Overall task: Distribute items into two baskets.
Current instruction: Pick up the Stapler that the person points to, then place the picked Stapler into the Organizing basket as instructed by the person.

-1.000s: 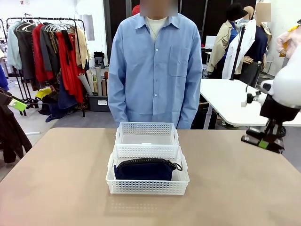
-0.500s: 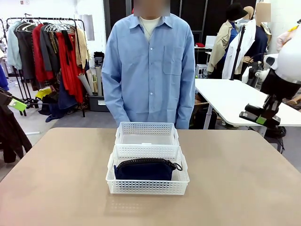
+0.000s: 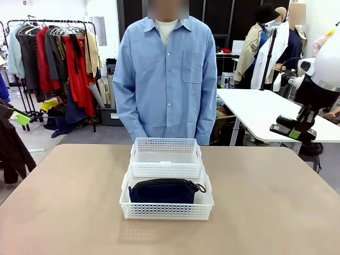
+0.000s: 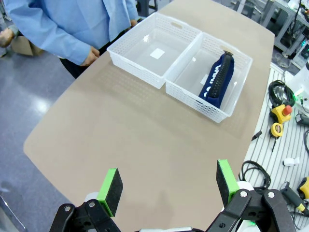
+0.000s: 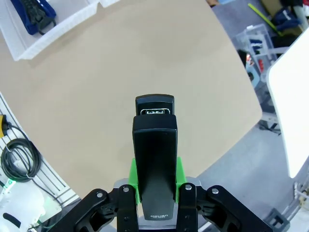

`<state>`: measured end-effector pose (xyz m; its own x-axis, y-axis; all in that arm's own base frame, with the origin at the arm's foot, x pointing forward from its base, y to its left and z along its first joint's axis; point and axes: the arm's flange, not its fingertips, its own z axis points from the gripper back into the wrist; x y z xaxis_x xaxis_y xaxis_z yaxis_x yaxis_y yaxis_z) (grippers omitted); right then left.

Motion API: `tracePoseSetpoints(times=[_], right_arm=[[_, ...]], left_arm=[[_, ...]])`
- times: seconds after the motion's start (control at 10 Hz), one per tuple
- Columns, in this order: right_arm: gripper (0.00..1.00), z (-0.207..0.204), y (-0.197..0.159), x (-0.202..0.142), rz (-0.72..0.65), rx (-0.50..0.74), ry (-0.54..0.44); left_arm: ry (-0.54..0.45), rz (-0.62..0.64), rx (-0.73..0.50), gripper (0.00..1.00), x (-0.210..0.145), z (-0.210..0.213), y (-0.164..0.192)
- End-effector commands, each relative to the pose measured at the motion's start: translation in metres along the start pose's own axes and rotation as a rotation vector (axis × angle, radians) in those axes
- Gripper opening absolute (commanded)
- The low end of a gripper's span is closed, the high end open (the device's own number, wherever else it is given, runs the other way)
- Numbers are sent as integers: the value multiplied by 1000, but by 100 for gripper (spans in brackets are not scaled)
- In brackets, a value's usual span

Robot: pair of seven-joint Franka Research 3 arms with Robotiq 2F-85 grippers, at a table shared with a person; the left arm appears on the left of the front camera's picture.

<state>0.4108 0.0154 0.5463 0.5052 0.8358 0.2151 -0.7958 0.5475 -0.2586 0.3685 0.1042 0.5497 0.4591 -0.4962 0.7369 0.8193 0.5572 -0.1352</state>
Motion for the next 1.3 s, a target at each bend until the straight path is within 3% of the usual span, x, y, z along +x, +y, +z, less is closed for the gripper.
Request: tracePoseSetpoints(times=[0.0,1.2], right_arm=[[0,1,0,0,-2,-15,-1],[0,1,0,0,-2,-15,-1]], left_arm=[[-19,-8,-8,100,0,0,0],[-19,-8,-8,100,0,0,0]])
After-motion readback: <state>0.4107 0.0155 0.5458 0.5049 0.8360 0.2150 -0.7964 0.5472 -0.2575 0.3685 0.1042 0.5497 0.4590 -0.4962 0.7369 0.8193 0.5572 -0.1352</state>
